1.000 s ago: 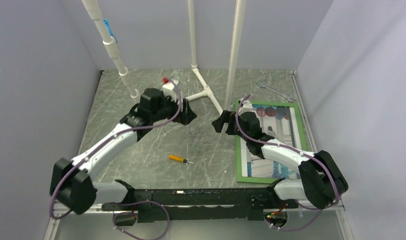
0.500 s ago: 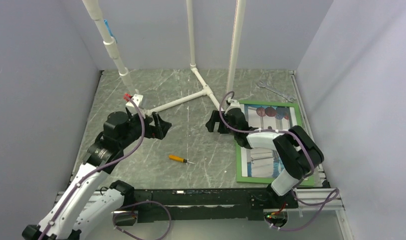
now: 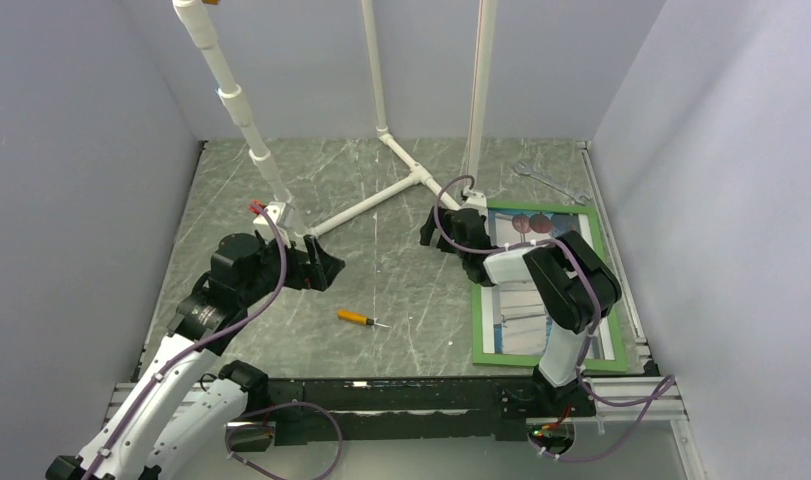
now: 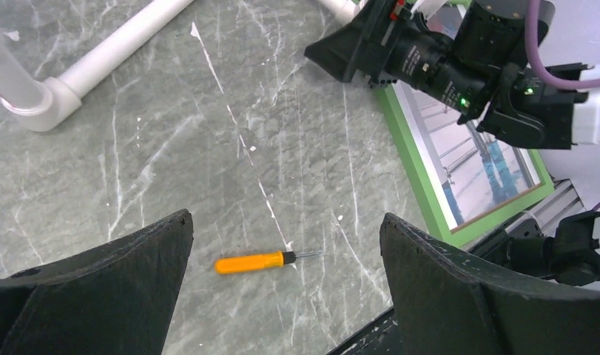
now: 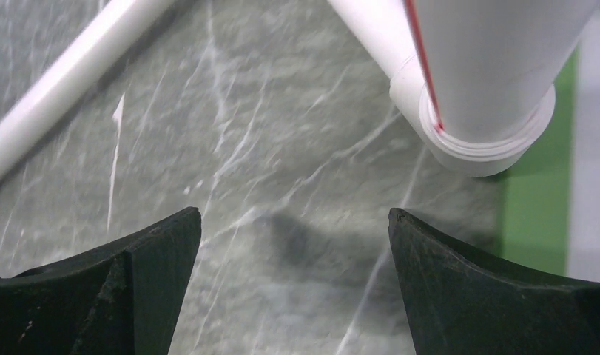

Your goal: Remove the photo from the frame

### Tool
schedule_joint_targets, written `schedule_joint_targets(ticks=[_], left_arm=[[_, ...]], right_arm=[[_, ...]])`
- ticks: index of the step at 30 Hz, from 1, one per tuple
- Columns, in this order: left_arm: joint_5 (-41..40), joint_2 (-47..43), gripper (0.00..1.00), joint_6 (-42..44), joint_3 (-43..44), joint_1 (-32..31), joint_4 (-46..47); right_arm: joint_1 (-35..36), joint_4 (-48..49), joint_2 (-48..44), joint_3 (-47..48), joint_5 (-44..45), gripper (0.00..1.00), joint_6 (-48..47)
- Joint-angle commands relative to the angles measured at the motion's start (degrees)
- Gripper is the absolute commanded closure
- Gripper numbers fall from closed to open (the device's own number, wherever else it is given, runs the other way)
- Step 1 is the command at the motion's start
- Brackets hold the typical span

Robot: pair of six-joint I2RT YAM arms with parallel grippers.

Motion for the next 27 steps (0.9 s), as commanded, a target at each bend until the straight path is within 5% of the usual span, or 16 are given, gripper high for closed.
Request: schedule_joint_targets(ticks=[1,27], left_arm=[[2.56,-1.16,0.01,-1.61,0.0,0.13,2.22],[8.99,3.11,0.01,-2.42,0.43,0.04,6.71]], right_arm=[[-4.83,0.68,3.34,3.55,-0.98,0.01,2.05],[-14.76,-7.77,11.8,14.3,-9.98,0.0,6.14]])
